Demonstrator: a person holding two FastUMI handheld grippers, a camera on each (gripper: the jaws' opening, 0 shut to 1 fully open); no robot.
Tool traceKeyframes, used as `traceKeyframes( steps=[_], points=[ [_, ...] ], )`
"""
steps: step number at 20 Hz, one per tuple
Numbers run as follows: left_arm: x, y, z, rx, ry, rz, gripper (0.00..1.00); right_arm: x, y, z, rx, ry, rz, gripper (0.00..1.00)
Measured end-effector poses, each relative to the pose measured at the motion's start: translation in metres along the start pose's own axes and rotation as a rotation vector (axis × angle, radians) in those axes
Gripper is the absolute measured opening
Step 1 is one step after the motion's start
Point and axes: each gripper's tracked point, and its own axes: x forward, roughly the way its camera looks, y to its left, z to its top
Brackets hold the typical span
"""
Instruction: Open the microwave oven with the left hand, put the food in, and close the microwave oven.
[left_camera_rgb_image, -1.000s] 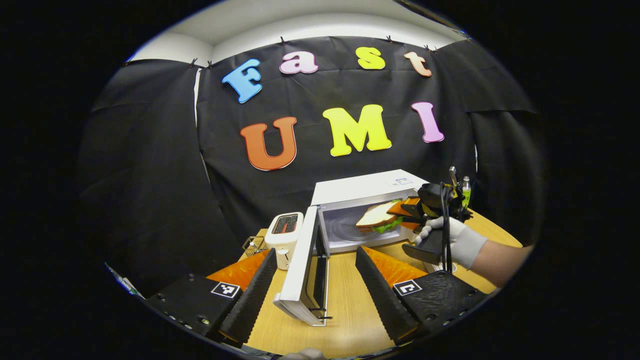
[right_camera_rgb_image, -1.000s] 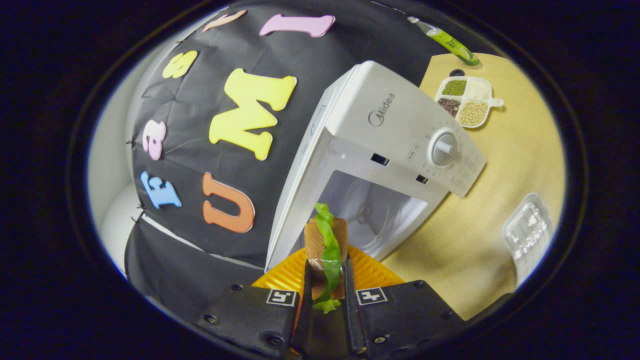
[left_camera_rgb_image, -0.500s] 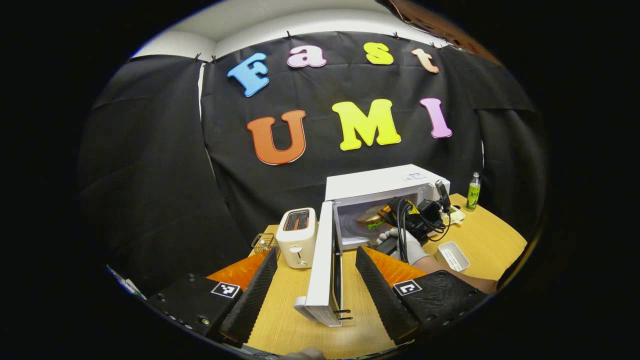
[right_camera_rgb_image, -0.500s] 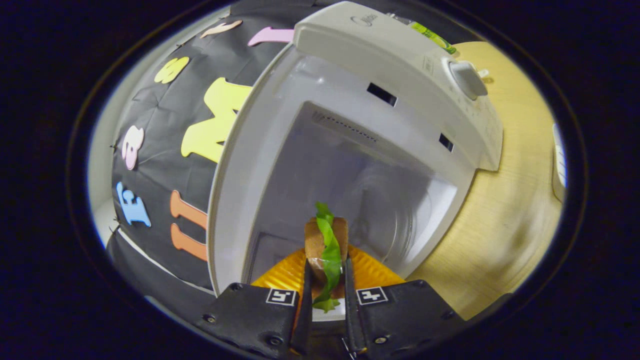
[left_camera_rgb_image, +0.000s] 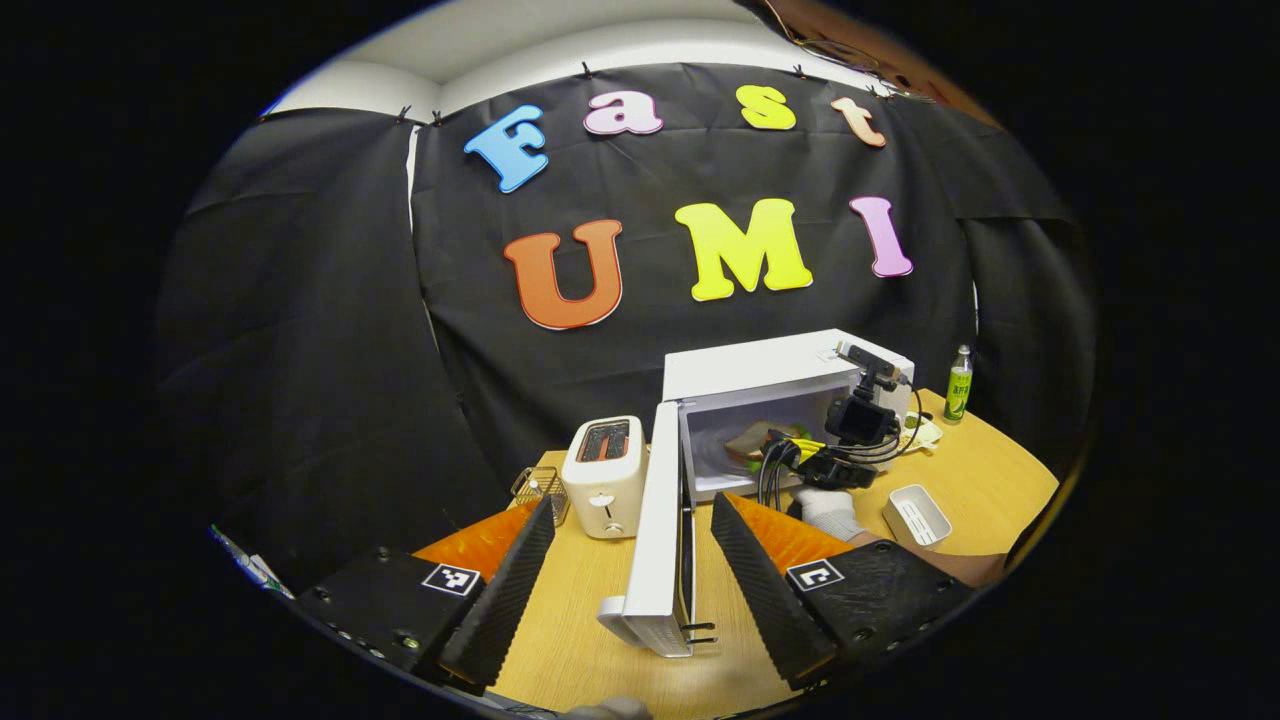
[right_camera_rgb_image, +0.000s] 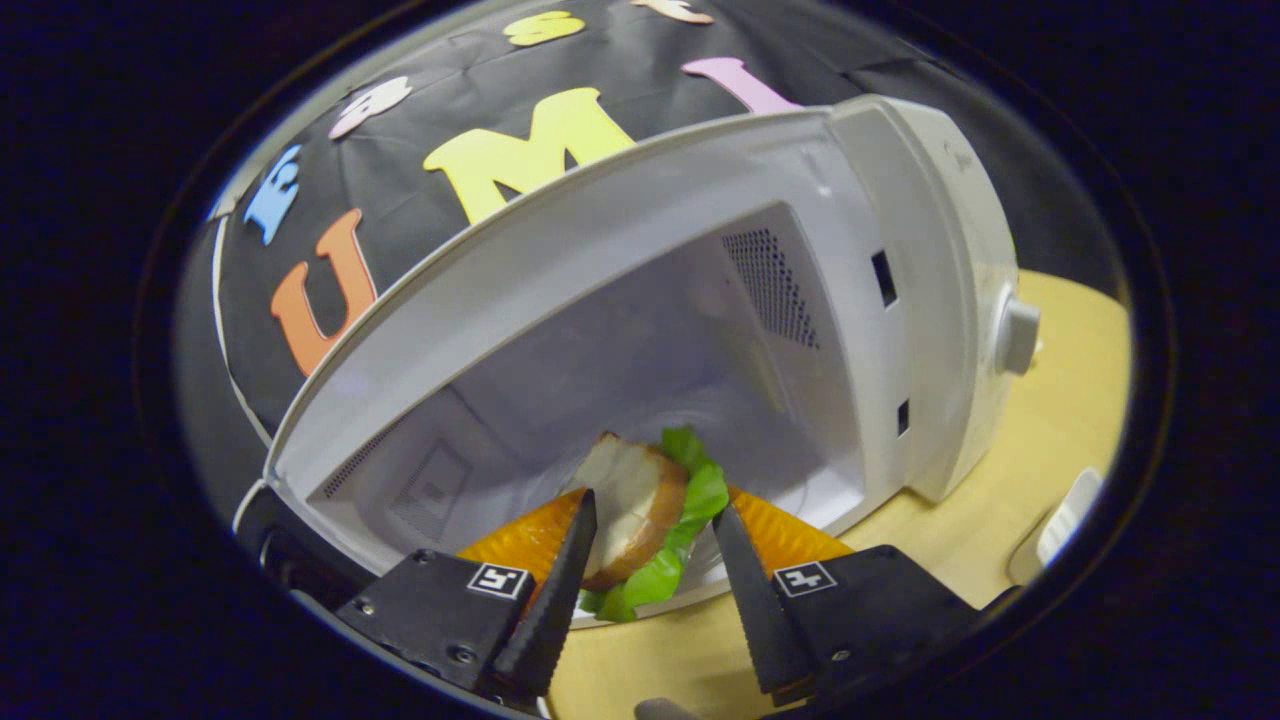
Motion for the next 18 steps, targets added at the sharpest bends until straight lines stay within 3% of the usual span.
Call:
traceKeyframes(
  steps=[1, 3, 5, 6, 10, 11, 12, 13, 14, 18],
  points=[
    [-0.003, 0.0, 0.002, 0.001, -0.007, 0.002, 0.95, -0.006, 0.0, 0.008, -0.045, -0.032, 0.011, 0.75],
    [-0.003, -0.002, 0.002, 0.0, -0.008, 0.005, 0.95, -0.017, 0.002, 0.013, -0.088, -0.029, 0.053, 0.77],
    [-0.005, 0.0, 0.004, -0.004, -0.02, 0.011, 0.95, -0.03, 0.003, 0.02, -0.126, -0.026, 0.087, 0.95],
    [-0.006, 0.002, 0.005, -0.004, -0.024, 0.019, 0.95, -0.039, 0.004, 0.025, -0.134, -0.021, 0.107, 0.91],
    [-0.015, 0.004, 0.012, -0.012, -0.045, 0.036, 0.95, -0.075, 0.002, 0.048, -0.147, 0.005, 0.158, 0.92],
    [-0.017, 0.005, 0.015, -0.014, -0.052, 0.039, 0.9, -0.085, 0.003, 0.054, -0.159, 0.013, 0.173, 0.91],
    [-0.019, 0.006, 0.016, -0.017, -0.059, 0.042, 0.95, -0.095, 0.002, 0.064, -0.178, 0.012, 0.189, 0.92],
    [-0.021, 0.007, 0.016, -0.017, -0.063, 0.047, 0.95, -0.106, 0.0, 0.072, -0.2, 0.017, 0.204, 1.0],
    [-0.023, 0.008, 0.015, -0.021, -0.065, 0.05, 0.95, -0.118, -0.003, 0.081, -0.216, 0.024, 0.218, 0.92],
    [-0.026, 0.009, 0.014, -0.037, -0.073, 0.058, 0.95, -0.168, -0.028, 0.128, -0.286, 0.006, 0.24, 0.92]
  ],
)
